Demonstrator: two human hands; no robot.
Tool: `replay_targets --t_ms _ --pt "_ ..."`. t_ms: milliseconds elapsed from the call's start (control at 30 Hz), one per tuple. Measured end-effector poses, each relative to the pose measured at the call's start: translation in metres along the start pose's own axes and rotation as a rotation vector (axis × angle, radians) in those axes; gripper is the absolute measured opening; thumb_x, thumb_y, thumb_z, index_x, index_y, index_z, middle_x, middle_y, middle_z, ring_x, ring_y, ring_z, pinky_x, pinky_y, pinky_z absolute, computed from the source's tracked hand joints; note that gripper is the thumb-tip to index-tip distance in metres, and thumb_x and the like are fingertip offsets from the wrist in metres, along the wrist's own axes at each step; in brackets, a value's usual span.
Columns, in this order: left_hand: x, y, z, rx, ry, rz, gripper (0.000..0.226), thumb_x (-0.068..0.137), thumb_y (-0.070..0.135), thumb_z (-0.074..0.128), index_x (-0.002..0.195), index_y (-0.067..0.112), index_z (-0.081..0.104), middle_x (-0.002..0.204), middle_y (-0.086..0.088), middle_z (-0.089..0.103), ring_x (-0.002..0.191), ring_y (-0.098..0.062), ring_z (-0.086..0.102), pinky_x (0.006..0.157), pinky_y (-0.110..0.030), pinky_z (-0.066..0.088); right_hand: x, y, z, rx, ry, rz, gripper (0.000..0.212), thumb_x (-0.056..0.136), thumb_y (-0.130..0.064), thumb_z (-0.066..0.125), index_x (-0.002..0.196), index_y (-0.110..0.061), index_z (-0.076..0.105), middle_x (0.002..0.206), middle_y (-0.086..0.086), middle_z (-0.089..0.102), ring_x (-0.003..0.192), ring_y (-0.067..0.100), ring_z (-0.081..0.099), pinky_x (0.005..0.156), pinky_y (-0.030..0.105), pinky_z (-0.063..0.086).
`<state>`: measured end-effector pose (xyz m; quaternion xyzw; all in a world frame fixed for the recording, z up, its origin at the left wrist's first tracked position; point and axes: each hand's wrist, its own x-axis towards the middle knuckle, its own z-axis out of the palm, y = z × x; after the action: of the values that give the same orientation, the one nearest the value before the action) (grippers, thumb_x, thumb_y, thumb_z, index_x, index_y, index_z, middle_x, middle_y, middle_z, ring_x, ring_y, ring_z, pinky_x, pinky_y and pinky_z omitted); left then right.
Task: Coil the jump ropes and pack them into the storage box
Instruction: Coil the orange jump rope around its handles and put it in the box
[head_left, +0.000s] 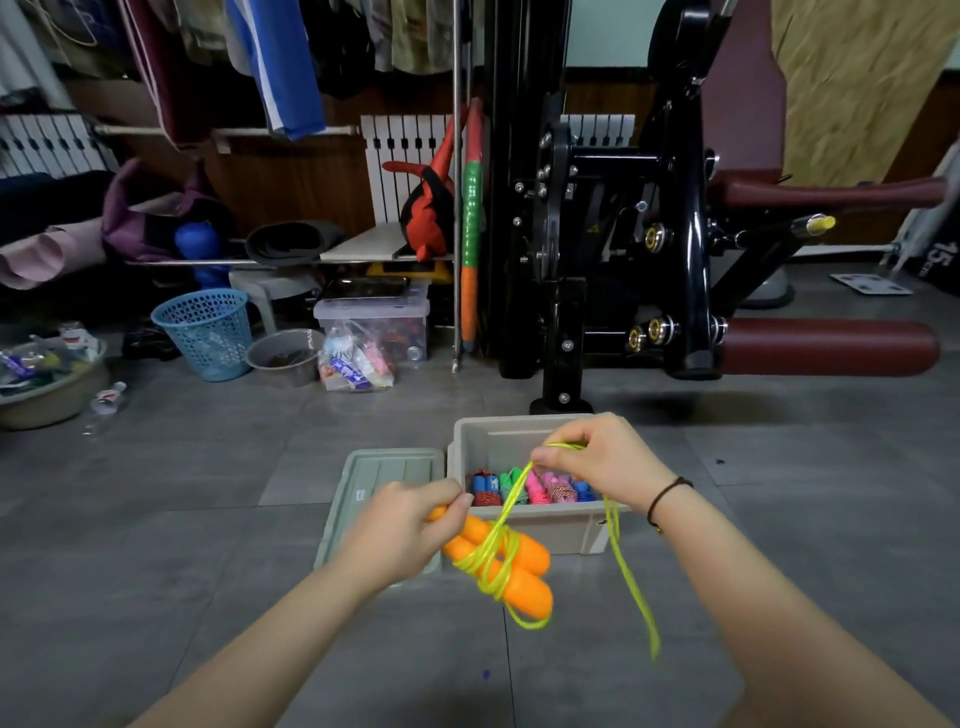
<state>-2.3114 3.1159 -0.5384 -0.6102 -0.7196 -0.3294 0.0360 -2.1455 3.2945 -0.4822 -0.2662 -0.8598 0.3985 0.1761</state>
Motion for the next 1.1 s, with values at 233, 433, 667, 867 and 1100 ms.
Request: replay_targets --t_ms 233,433,667,867,1100 --pt "0.002 0.043 -0.038 -0.949 0.269 -0.481 0.035 0.084 0.032 0.051 0.052 0.019 0.057 0.045 0.006 0.042 0.04 -0.007 0.037 0.039 -0.016 0.027 -0.002 -0.002 0.011 0.231 -0.053 0.057 0.031 0.084 -0.036 0.066 0.056 -0.022 0.068 0.061 0.013 0.048 0.055 0.018 0.04 0.052 0.027 0.035" --pt "0.022 0.021 -0.052 -1.048 0.672 -0.74 0.043 0.098 0.023 0.044 0.055 0.021 0.041 0.043 0.007 0.033 0.035 -0.008 0.025 0.036 -0.016 0.017 -0.003 -0.009 0.021 0.294 -0.093 0.098 0.029 0.092 -0.03 0.058 0.069 -0.015 0.067 0.049 -0.002 0.041 0.042 0.009 0.031 0.042 0.017 0.029" --pt "0.038 -0.02 -0.025 -0.588 0.927 -1.031 0.035 0.09 0.023 0.044 0.057 0.011 0.043 0.058 -0.01 0.045 0.061 -0.026 0.039 0.059 -0.032 0.033 -0.015 -0.028 0.047 0.086 -0.323 0.06 0.025 0.094 -0.029 0.054 0.087 -0.011 0.069 0.052 -0.006 0.051 0.039 0.009 0.041 0.043 0.018 0.037" --pt "0.037 -0.022 -0.013 -0.055 0.673 -0.814 0.035 0.097 0.029 0.043 0.068 0.009 0.049 0.067 -0.017 0.055 0.07 -0.037 0.045 0.06 -0.035 0.029 -0.036 -0.052 0.047 -0.001 -0.412 -0.102 0.021 0.092 -0.031 0.057 0.088 -0.014 0.07 0.041 -0.009 0.05 0.035 0.004 0.041 0.044 0.016 0.037" --pt "0.026 -0.013 0.021 0.218 0.165 -0.23 0.042 0.082 0.049 0.033 0.067 0.014 0.051 0.054 -0.015 0.058 0.056 -0.042 0.057 0.043 -0.032 0.039 -0.022 -0.035 0.011 0.001 -0.071 -0.137 0.033 0.09 -0.024 0.06 0.058 -0.031 0.063 0.044 -0.013 0.052 0.043 0.002 0.046 0.05 0.015 0.035"
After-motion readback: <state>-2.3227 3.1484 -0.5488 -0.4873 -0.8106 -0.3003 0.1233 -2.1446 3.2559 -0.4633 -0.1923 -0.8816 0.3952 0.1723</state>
